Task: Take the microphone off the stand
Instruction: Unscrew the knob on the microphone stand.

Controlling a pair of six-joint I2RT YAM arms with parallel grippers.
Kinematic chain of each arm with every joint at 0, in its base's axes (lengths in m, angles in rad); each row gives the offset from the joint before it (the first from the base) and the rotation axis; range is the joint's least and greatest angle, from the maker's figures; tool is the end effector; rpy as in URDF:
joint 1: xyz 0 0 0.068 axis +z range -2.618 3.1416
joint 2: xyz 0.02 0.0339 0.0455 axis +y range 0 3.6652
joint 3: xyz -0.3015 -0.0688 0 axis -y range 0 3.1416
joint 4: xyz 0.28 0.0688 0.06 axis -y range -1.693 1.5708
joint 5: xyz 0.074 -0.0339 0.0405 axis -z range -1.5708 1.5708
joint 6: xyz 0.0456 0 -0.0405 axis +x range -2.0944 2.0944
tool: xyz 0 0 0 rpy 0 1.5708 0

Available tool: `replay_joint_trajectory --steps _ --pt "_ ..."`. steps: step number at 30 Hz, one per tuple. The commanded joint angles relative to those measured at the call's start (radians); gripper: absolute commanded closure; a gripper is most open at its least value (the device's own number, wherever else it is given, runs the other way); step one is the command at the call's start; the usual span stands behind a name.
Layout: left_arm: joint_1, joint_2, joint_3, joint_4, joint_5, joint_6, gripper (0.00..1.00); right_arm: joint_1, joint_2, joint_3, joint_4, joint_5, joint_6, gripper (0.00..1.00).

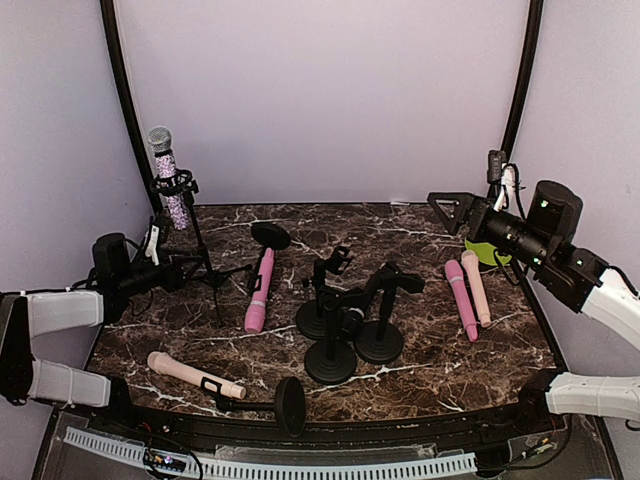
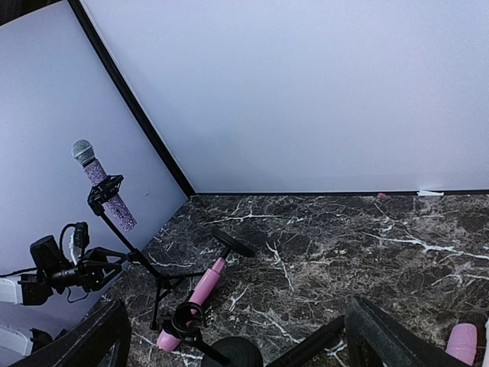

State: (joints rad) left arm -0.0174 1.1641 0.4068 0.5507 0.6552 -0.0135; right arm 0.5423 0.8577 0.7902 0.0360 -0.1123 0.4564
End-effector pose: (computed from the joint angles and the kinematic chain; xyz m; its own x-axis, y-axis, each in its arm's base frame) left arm 0.2527 -0.0322 0.2191 -0.2133 -0.0070 -0.9770 0.6072 0.7824 -0.1382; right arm 0.1904 0.1207 0.3788 -0.2925 0.3350 -0.8956 -0.5346 0.7193 0.4437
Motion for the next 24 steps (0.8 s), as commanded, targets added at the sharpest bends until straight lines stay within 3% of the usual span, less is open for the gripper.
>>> replay_joint_trajectory --steps 1,9,15,24 --pt "-0.003 0.036 0.050 -0.057 -0.026 0.079 0.47 -0.006 -0.012 -0.006 0.015 -0.003 -0.011 0.01" --pt "-0.003 0.047 0.059 -0.035 -0.070 0.113 0.51 -0.005 -0.016 -0.007 0.010 0.000 -0.014 0.01" --pt "-0.001 0.071 0.087 -0.061 -0.079 0.126 0.65 -0.005 -0.014 -0.005 0.008 -0.003 -0.014 0.01" --pt "0.001 0.105 0.109 -0.052 -0.045 0.127 0.74 -0.005 -0.019 -0.002 -0.001 0.001 -0.017 0.01"
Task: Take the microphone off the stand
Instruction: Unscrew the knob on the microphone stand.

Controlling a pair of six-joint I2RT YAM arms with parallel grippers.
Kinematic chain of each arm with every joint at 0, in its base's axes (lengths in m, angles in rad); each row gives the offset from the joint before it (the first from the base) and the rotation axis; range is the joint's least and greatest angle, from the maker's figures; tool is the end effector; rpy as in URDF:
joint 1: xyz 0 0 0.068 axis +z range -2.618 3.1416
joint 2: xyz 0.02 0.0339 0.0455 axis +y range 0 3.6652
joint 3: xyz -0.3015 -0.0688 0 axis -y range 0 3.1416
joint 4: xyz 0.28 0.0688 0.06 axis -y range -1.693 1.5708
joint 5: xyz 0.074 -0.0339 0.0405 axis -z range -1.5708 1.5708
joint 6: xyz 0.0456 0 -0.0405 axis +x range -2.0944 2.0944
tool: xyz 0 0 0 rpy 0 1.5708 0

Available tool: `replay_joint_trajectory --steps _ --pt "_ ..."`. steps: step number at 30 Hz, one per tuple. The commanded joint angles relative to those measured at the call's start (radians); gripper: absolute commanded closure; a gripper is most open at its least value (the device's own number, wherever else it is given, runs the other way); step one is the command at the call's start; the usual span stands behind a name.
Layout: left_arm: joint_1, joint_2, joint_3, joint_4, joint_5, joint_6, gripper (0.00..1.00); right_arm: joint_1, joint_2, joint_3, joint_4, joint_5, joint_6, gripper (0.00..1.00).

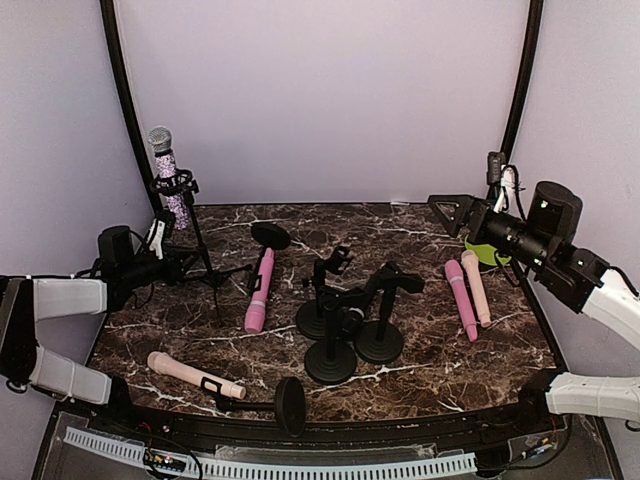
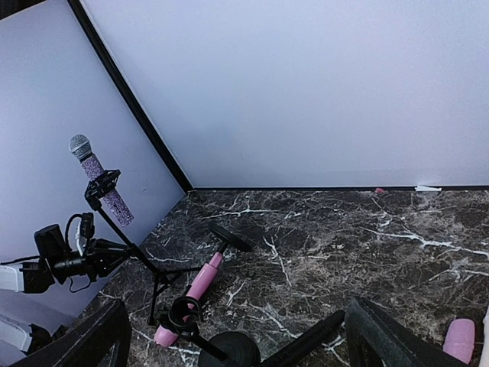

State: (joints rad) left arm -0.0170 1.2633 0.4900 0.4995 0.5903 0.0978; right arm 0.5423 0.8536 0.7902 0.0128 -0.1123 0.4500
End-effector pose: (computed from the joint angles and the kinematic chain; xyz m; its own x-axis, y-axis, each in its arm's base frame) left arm 0.2783 -0.0301 0.2180 -0.2154 0.0848 -0.9728 0.5737 0.8172 -0.0558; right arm 0.1894 0.1201 0.3768 -0.3038 0.3216 -0.8968 -0.5293 0.7257 0.4395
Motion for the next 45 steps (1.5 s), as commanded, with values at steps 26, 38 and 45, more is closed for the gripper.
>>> replay_joint_trajectory --steps 26,38,45 --pt "0.000 0.002 -0.016 -0.020 0.043 -0.194 1.00 -0.005 -0.023 -0.005 0.016 -0.001 -0.011 0.01" --pt "0.000 -0.029 -0.098 0.059 0.063 -0.397 1.00 -0.005 -0.025 -0.011 0.023 -0.002 -0.001 0.01" --pt "0.002 0.016 -0.116 0.115 0.136 -0.503 1.00 -0.005 -0.032 -0.010 0.014 0.007 0.009 0.01"
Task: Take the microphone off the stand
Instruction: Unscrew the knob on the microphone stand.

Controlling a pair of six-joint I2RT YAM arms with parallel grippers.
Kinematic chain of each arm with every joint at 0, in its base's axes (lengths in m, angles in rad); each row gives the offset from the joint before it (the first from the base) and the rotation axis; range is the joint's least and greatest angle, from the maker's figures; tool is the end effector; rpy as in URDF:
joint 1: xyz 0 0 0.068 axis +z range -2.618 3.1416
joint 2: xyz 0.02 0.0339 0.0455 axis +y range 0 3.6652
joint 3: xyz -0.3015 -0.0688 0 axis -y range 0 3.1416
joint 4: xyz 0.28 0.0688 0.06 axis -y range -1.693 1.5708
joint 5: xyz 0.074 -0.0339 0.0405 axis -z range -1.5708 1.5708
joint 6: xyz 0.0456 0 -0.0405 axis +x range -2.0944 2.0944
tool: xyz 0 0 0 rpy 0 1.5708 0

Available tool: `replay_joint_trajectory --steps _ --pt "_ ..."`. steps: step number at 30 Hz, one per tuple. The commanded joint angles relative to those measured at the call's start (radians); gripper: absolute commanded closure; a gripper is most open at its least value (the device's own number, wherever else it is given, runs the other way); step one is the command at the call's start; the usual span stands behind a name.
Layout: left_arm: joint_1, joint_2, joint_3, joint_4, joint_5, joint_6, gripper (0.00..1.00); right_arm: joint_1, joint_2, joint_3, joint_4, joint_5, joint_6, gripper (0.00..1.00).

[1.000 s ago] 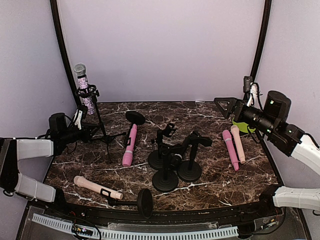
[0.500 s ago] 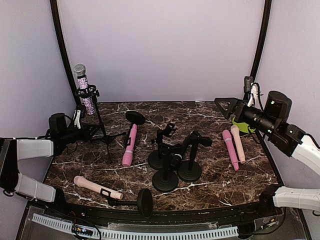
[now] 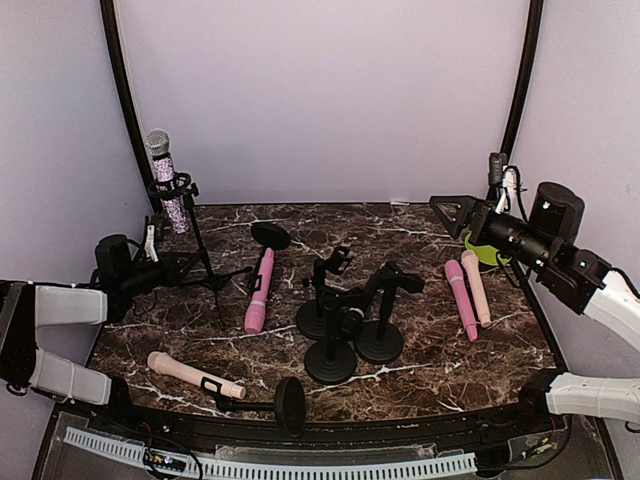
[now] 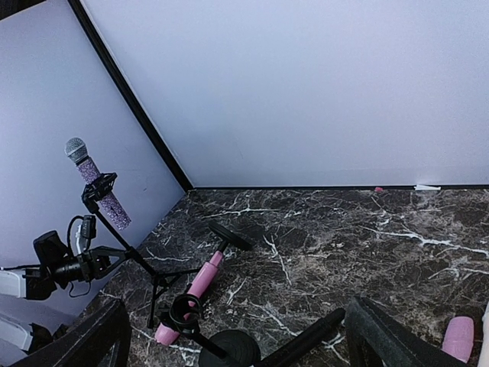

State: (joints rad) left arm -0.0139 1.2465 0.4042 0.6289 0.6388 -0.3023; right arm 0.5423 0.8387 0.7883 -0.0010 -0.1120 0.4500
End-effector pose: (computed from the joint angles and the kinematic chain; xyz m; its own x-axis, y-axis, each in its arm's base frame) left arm 0.2628 -0.0308 0.2069 -0.3790 -0.2338 -0.8954 0.5038 0.7595 -0.4115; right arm 0.1861 0.1181 0.3774 -0.3043 0.3213 -0.8968 -0.5288 0.7261 0.4396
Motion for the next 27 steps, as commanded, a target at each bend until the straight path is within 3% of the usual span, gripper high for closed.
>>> replay_joint_trajectory --steps 1,15,24,27 --pt "-0.001 0.036 -0.032 -0.006 0.088 -0.112 1.00 -0.006 -0.019 -0.006 0.026 0.006 0.010 0.01" --pt "0.002 0.121 -0.071 0.109 0.127 -0.336 1.00 -0.006 -0.027 -0.003 0.029 -0.003 0.022 0.01" --pt "0.005 0.155 -0.092 0.165 0.149 -0.387 1.00 -0.005 -0.029 -0.001 0.024 -0.003 0.022 0.01" --pt "0.010 0.135 -0.097 0.169 0.122 -0.381 0.93 -0.005 -0.031 -0.001 0.022 -0.002 0.021 0.01"
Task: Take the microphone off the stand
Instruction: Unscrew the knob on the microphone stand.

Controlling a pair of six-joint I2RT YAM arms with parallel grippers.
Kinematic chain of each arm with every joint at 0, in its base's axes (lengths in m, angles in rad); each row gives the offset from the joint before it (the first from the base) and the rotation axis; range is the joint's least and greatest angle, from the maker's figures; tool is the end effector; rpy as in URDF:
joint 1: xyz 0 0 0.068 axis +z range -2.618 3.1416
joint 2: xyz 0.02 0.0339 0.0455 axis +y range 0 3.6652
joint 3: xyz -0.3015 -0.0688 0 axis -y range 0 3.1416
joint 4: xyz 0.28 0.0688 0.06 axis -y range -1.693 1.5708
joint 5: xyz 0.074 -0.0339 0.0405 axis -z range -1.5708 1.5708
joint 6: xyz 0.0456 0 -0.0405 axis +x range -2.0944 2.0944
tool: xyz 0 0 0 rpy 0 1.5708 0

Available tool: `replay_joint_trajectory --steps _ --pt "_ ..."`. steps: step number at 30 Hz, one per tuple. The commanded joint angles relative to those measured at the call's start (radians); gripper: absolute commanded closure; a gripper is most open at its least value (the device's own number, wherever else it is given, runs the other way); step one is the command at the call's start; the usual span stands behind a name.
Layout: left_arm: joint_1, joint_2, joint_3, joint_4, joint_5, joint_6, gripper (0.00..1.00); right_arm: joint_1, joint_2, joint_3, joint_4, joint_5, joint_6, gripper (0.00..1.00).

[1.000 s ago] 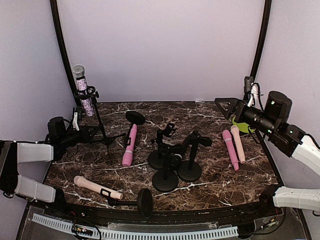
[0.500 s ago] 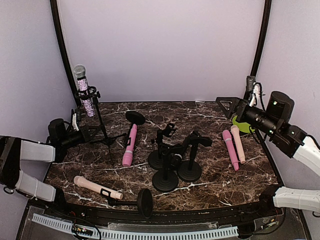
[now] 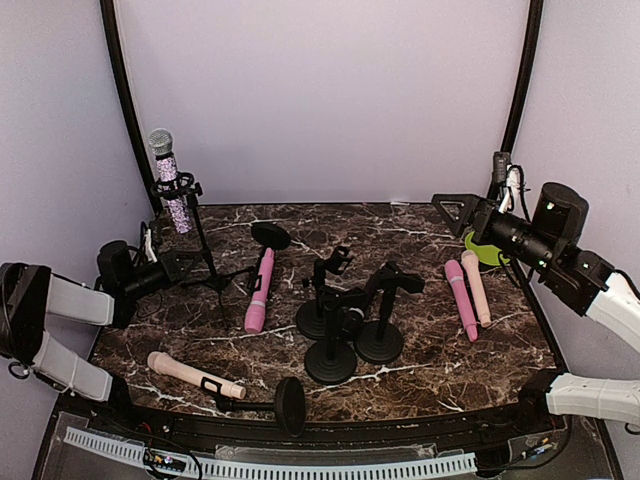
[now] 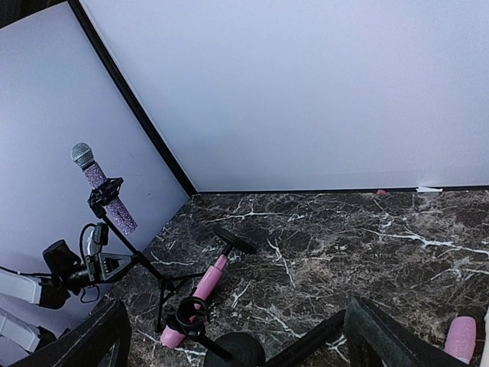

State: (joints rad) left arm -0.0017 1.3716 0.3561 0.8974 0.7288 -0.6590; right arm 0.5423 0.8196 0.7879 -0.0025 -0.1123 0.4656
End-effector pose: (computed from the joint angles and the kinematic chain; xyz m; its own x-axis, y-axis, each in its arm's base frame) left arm 0.2661 -0.0308 0.1900 -0.4989 -0.4559 -0.7370 0.4517 0.5890 -0.6701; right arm 0.1817 0.1155 0.3809 -0.2995 0.3404 -0.8913 -0.5308 0.7168 0.4521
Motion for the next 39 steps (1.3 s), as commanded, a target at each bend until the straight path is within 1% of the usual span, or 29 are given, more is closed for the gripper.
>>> replay_joint_trajectory --steps 1,2,4,5,6,7,8,9,10,12,14,17,21,23,27,28,32,39 --pt "-0.002 0.003 -0.047 -0.103 0.018 -0.018 0.86 -0.005 -0.013 0.000 0.022 0.001 0.004 0.01" --pt "-0.002 -0.020 -0.045 -0.110 0.010 0.005 0.82 -0.005 -0.014 0.001 0.020 0.002 0.003 0.01" --pt "-0.001 -0.062 -0.025 -0.183 -0.017 0.065 0.66 -0.005 -0.014 0.002 0.016 0.003 -0.001 0.01" --pt "-0.001 -0.079 -0.007 -0.210 -0.043 0.118 0.63 -0.005 -0.014 0.002 0.016 0.005 -0.001 0.01" --pt "-0.001 -0.115 0.002 -0.275 -0.079 0.144 0.57 -0.005 -0.015 0.002 0.015 0.007 -0.004 0.01" --pt "-0.001 -0.151 0.018 -0.306 -0.097 0.198 0.54 -0.005 -0.015 0.003 0.014 0.009 -0.003 0.01" --pt "-0.001 -0.172 0.027 -0.376 -0.116 0.225 0.49 -0.005 -0.016 0.006 0.012 0.011 -0.005 0.01" --pt "-0.001 -0.214 0.045 -0.415 -0.159 0.274 0.47 -0.005 -0.017 0.008 0.008 0.014 -0.006 0.01" --pt "-0.001 -0.237 0.052 -0.478 -0.182 0.296 0.44 -0.005 -0.019 0.011 0.006 0.016 -0.008 0.01" --pt "-0.001 -0.308 0.067 -0.546 -0.257 0.346 0.40 -0.005 -0.022 0.014 0.006 0.031 -0.017 0.02" --pt "-0.002 -0.377 0.054 -0.541 -0.281 0.363 0.38 -0.006 -0.022 0.014 -0.011 0.050 -0.024 0.01" --pt "-0.009 -0.463 0.007 -0.489 -0.289 0.402 0.37 -0.005 -0.020 0.013 -0.022 0.078 -0.028 0.01" --pt "-0.035 -0.516 -0.018 -0.481 -0.328 0.510 0.37 -0.005 -0.023 0.006 -0.025 0.098 -0.036 0.01" --pt "-0.045 -0.522 -0.045 -0.421 -0.308 0.563 0.39 -0.006 -0.028 0.000 -0.025 0.100 -0.035 0.01" --pt "-0.050 -0.496 -0.081 -0.346 -0.232 0.664 0.44 -0.006 -0.042 -0.009 -0.029 0.090 -0.043 0.01" --pt "-0.051 -0.478 -0.078 -0.343 -0.218 0.698 0.44 -0.006 -0.042 -0.008 -0.030 0.085 -0.045 0.01" --pt "-0.056 -0.431 -0.061 -0.337 -0.186 0.755 0.47 -0.005 -0.042 -0.008 -0.031 0.070 -0.051 0.01" --pt "-0.073 -0.361 -0.022 -0.346 -0.205 0.832 0.52 -0.005 -0.010 0.006 -0.020 0.046 -0.055 0.01"
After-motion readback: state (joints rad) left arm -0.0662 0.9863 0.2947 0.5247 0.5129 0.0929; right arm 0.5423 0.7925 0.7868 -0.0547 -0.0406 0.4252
